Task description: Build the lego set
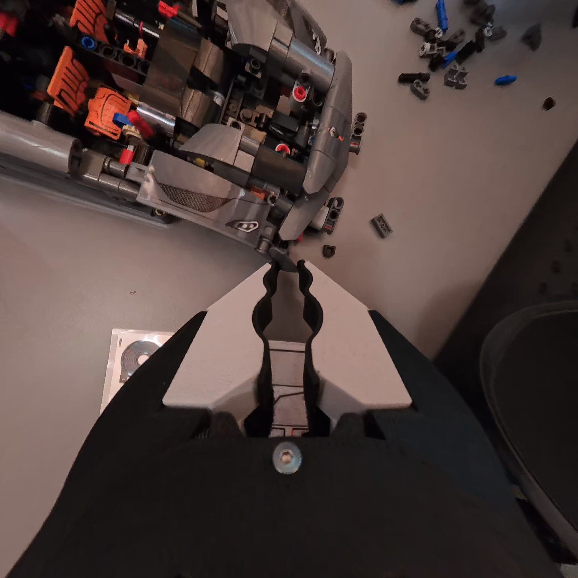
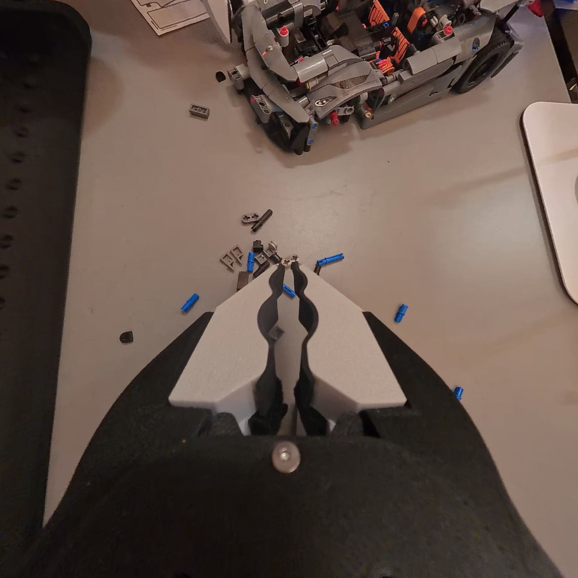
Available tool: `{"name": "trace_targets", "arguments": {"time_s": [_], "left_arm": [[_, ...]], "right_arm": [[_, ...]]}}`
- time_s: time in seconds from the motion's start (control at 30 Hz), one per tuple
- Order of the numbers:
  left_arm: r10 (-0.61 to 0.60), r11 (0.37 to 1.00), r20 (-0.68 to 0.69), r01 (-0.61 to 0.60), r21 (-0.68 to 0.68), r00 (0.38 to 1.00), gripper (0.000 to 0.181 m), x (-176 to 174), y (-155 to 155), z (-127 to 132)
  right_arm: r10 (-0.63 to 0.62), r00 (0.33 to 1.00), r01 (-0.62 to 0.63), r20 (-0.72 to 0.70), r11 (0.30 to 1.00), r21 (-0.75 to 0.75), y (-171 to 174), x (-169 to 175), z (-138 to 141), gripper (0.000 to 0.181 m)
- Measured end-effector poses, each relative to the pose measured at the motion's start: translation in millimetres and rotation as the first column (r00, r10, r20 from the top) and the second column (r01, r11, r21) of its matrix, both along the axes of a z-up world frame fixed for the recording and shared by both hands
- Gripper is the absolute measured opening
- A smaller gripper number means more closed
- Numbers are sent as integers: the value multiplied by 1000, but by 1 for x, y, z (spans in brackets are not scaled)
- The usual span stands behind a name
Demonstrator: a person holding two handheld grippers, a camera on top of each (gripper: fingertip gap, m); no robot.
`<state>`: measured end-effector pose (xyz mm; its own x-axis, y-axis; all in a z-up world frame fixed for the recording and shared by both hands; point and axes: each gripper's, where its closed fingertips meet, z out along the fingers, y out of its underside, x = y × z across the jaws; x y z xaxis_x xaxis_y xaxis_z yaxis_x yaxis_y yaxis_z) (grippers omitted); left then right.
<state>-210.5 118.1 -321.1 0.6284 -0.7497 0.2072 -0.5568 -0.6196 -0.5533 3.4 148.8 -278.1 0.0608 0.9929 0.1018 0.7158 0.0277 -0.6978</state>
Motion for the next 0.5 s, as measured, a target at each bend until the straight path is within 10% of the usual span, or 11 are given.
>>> {"name": "trace_targets", "arguments": {"time_s": [0.5], "left_arm": [[-32,999,-5,32,2,999,20,7,-4,-1]], "right_arm": [[-17,1000,17,-8,1000,9,5,2,4,3]]}}
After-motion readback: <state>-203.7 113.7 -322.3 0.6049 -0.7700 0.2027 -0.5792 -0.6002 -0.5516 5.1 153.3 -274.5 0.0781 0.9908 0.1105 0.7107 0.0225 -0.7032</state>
